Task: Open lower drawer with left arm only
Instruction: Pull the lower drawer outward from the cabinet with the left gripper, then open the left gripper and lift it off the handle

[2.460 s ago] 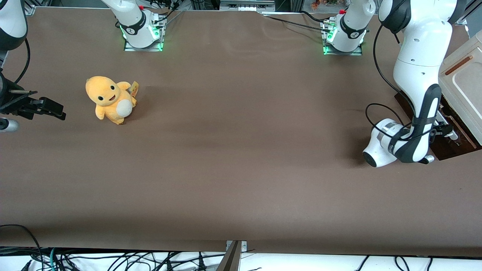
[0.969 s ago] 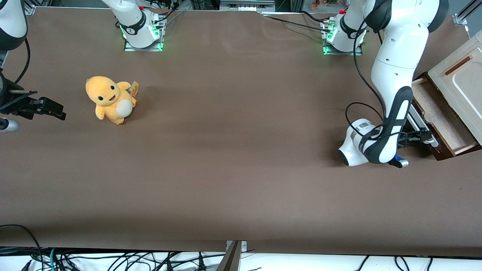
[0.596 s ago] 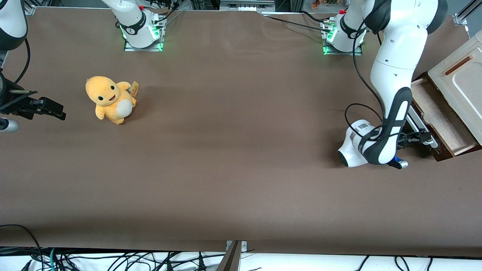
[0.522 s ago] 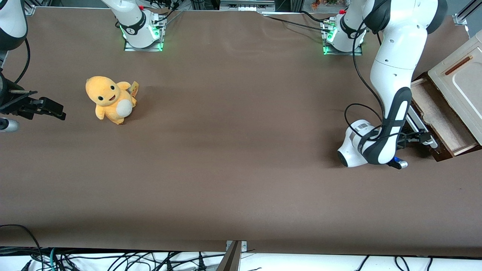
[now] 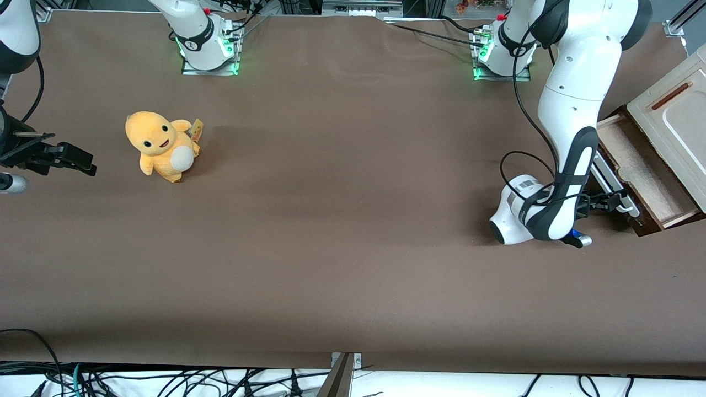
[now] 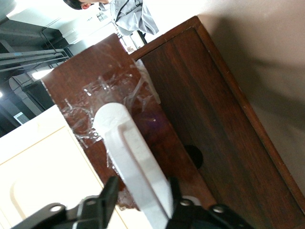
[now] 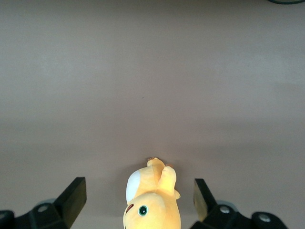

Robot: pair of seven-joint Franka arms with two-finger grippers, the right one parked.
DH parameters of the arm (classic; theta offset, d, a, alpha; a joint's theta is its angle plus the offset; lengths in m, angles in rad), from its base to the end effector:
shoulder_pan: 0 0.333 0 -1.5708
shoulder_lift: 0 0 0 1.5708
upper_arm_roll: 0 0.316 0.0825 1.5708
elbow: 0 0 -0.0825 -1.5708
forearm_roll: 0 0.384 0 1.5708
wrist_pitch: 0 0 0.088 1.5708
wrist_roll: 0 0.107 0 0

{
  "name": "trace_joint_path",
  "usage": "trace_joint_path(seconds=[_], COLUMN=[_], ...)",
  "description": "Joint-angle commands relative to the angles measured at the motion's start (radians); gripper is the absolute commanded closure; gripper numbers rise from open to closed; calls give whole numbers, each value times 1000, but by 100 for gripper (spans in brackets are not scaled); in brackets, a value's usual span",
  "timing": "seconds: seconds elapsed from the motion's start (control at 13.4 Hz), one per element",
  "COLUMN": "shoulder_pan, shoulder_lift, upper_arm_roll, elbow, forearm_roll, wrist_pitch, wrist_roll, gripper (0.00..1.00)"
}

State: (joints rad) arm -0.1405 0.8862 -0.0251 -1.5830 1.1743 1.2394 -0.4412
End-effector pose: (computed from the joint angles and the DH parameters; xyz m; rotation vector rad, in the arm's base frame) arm 0.6025 0.0226 0.1486 -1.5969 0.1383 0.6900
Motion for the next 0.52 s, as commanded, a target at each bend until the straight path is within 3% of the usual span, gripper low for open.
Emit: trace_joint_path(seconds=[0.0, 0.45], shoulder_pan=[-11, -21], shoulder_lift=[2, 5], upper_arm_roll=[11, 7], elbow=[31, 81], forearm_roll=[-16, -33], wrist_pitch=[-26, -25], wrist_roll=[33, 27], gripper=[0, 0])
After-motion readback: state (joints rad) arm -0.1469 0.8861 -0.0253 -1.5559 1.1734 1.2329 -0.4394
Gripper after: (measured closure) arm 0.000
